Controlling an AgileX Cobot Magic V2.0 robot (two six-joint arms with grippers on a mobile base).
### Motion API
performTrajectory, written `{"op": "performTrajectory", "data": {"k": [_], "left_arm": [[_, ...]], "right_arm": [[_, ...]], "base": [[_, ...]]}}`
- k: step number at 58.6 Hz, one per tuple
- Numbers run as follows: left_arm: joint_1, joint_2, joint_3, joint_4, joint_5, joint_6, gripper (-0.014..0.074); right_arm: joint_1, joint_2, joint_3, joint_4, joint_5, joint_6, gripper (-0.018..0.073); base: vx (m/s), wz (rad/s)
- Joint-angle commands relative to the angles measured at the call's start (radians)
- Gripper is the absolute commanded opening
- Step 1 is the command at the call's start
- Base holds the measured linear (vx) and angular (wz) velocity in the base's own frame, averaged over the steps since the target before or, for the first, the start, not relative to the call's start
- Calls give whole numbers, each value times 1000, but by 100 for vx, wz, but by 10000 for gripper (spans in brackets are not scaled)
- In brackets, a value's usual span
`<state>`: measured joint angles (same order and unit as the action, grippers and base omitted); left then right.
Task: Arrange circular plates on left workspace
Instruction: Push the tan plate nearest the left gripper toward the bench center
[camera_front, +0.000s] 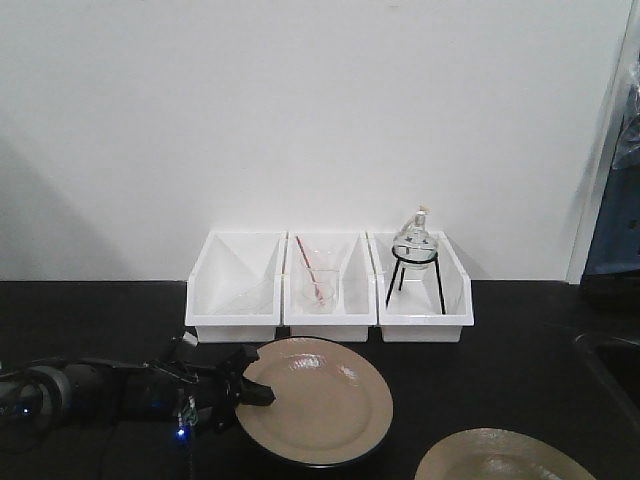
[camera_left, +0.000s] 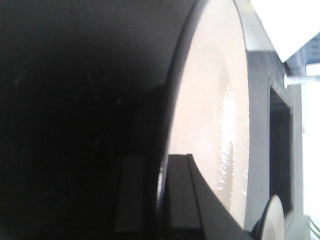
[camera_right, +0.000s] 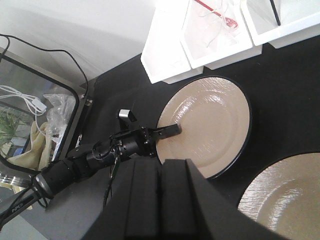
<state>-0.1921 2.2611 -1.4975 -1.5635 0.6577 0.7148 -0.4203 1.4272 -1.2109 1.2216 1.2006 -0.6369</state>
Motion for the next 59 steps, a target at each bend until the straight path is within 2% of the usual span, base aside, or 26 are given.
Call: {"op": "performTrajectory", "data": {"k": [1,6,14,21,25,33,48,59], "left_arm": [[-7,-74,-33,-67,27,25,90],[-7,-74,-33,-67,40,49,179],[-7,-74,-33,-65,49,91,369],[-2,-75,-33,-65,71,180,484],[9,-77,-33,-68,94,241,505],[31,-77,-33,-55,133,298,503],[119,-77,-33,112,255,284,502],[199,-83,-33,126,399,259,489]], "right_arm": [[-3,-34,-32,71,8,-14,9],[-3,-34,-32,71,8,-14,9],[-3,-34,-32,71,7,-14,9],[-3,-34,-32,71,7,-17,9],[-3,-34,-32,71,7,-28,9],[-3,-34,-32,70,11,-30,9],[-3,-34,-32,70,23,-30,9],[-3,-34,-32,69,25,-30,9]], "base": [[0,0],[0,0],[0,0],[0,0],[0,0],[0,0],[0,0],[0,0]]}}
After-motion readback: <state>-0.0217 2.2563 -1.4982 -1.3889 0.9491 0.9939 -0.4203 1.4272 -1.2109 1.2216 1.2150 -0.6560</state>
